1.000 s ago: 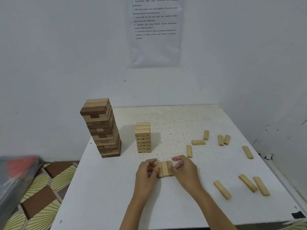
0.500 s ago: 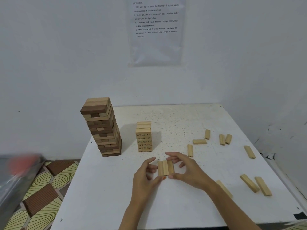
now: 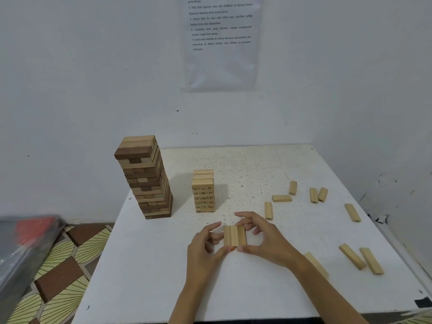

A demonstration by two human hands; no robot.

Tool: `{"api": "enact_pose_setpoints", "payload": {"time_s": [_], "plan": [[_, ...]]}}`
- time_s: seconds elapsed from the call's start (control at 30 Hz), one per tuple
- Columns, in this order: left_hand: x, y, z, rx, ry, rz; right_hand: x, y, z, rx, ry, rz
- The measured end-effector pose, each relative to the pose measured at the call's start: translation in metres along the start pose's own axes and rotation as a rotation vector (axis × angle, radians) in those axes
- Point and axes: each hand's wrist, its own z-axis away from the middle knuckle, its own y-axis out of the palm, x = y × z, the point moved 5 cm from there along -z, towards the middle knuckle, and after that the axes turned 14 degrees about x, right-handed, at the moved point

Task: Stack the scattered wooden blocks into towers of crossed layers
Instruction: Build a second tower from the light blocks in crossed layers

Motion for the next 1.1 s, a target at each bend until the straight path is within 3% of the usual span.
{"api": "enact_pose_setpoints", "payload": {"time_s": [0.87,1.1], "plan": [[-0.017,-0.004,0.009,-0.008,-0.009,0.079,0.015,-0.003,0.007,-0.043,0.001,-0.017],[-0.061,-0.029,0.005,-0.155,0.132,0.023,0.064,-0.028,-0.004,-0.064,-0.113,-0.033]]}}
